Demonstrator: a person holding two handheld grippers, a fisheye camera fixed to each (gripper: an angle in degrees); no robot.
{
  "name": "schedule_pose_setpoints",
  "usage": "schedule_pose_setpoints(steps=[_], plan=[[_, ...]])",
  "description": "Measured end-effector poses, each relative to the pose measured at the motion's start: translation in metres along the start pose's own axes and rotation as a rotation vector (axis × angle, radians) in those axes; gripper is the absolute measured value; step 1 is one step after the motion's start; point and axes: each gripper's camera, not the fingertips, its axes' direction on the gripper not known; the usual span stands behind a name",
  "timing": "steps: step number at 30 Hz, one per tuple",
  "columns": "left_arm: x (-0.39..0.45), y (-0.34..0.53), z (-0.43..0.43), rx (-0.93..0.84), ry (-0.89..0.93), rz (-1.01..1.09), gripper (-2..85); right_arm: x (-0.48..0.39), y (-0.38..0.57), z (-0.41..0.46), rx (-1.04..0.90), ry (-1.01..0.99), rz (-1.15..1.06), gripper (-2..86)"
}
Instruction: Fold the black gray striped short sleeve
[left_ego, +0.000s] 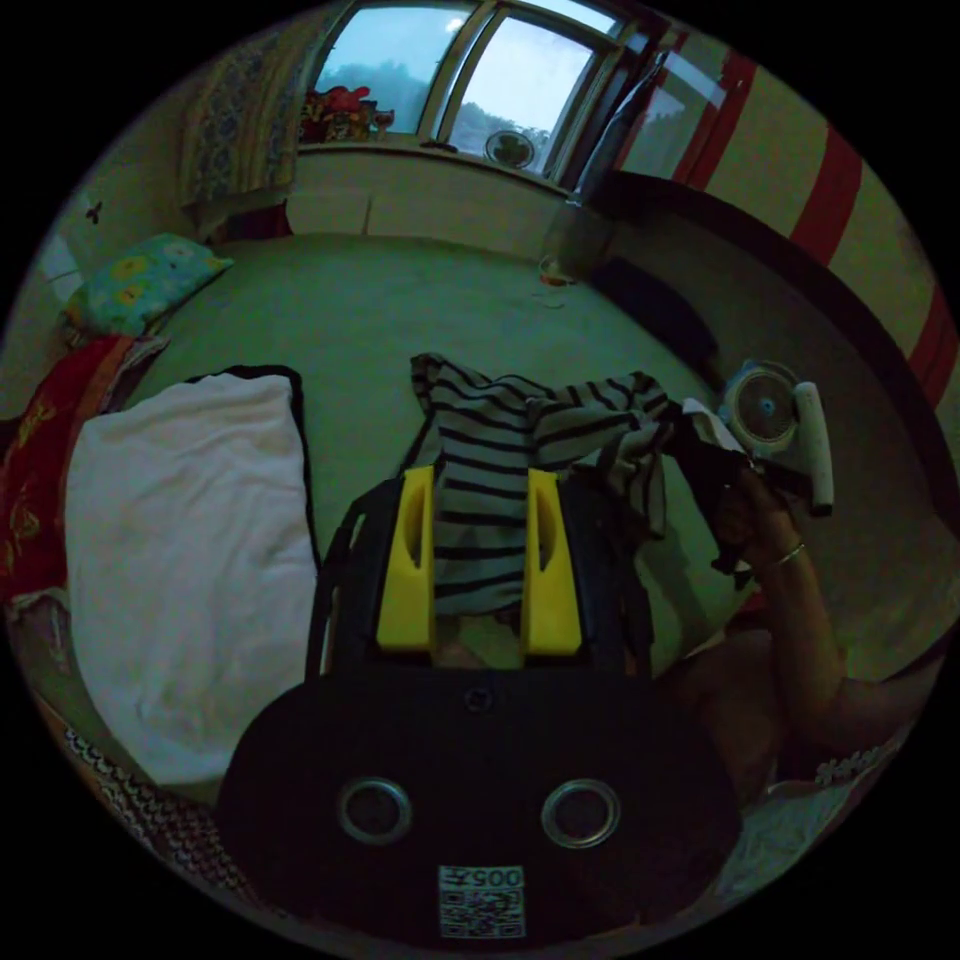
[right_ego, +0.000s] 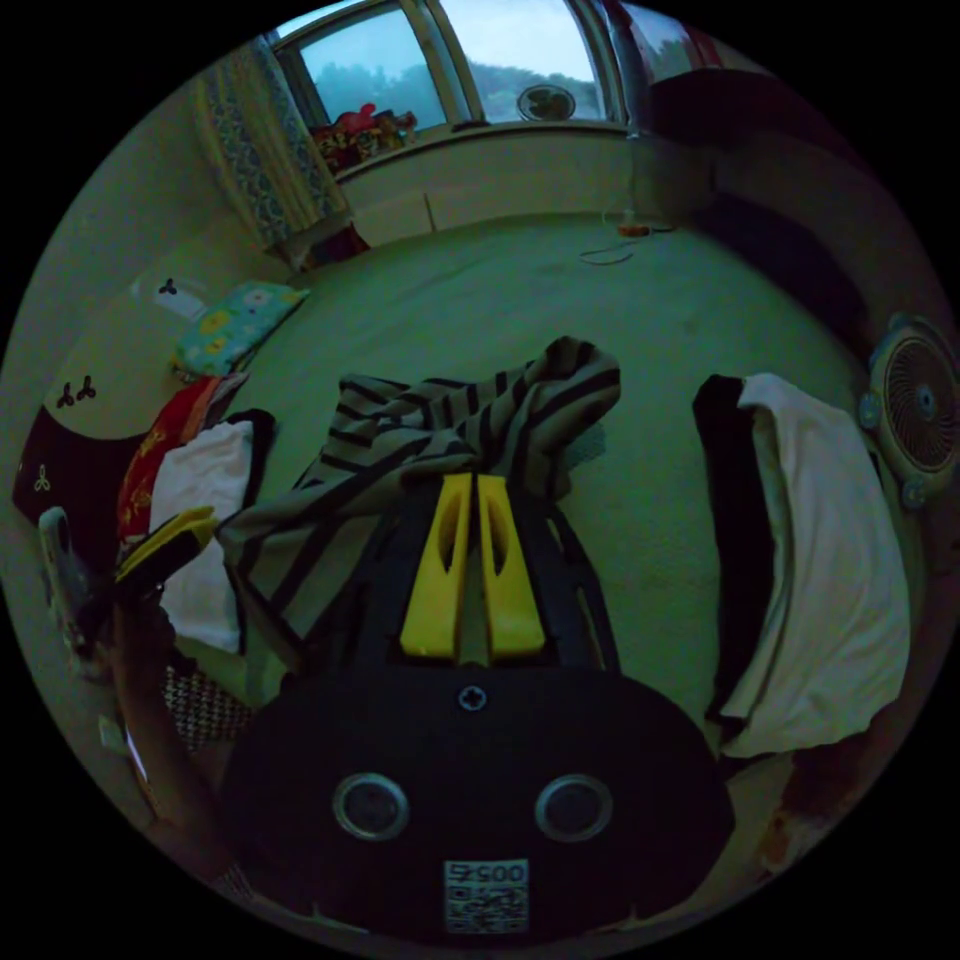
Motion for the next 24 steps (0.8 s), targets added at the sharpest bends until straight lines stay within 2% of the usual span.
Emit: schedule_pose_setpoints(steps=[3,7,9,14,21,24], plan=[[0.007,-0.002,0.000,-0.012,-0.080,-0.026,12.7,0.009,0.001,-0.011,0.050,0.055,0.075,-1.6],[0.016,-0.005,0.015,-0.093,-0.071,-0.031,13.1,0.034,0.005,-0.043,0.221,0.211,0.244,-1.3],[0.024,-0.008,0.019,-0.117,-0.091,-0.009,13.3,0.045,0.007,-0.052,0.225,0.194,0.287,-1.2],[0.049,-0.015,0.027,-0.157,-0.118,0.047,13.4,0.028,0.010,-0.050,0.121,-0.118,0.100,0.8],[0.081,-0.025,0.039,-0.206,-0.154,0.081,13.5,-0.029,0.017,-0.054,0.073,-0.157,-0.195,8.7],[0.090,-0.029,0.045,-0.228,-0.182,0.094,14.6,-0.051,0.024,-0.064,0.109,-0.197,-0.379,11.3]])
